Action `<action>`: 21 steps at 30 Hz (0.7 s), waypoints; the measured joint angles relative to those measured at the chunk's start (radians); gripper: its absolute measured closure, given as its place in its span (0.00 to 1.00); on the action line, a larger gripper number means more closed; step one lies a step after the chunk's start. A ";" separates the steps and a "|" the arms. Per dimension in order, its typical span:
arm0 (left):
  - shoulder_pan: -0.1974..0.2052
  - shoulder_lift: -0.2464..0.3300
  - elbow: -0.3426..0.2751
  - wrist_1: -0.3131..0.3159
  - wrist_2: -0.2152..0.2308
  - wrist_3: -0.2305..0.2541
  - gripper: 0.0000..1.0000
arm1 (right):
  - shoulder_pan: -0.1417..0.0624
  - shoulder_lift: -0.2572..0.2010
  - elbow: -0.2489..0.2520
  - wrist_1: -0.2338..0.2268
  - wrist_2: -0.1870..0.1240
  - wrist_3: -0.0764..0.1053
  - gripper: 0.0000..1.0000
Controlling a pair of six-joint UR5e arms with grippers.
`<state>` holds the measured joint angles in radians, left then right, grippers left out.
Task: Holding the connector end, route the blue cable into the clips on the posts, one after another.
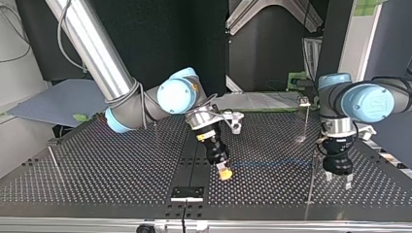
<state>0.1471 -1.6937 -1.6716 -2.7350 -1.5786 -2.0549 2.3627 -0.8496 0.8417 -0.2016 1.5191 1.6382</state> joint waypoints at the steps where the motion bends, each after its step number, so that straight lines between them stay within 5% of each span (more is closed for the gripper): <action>1: 0.000 0.000 0.000 -0.008 -0.008 -0.007 0.00 | 0.000 0.000 0.000 0.001 0.000 0.000 1.00; 9: -0.015 0.007 -0.017 -0.074 -0.065 -0.018 0.00 | 0.000 -0.001 0.000 0.004 0.001 -0.002 1.00; 21: -0.029 0.079 -0.126 -0.188 -0.058 -0.008 0.00 | 0.001 -0.004 0.000 0.014 0.001 -0.011 1.00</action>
<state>0.1182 -1.6150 -1.7980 -2.9234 -1.6370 -2.0633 2.3639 -0.8534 0.8415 -0.1876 1.5204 1.6270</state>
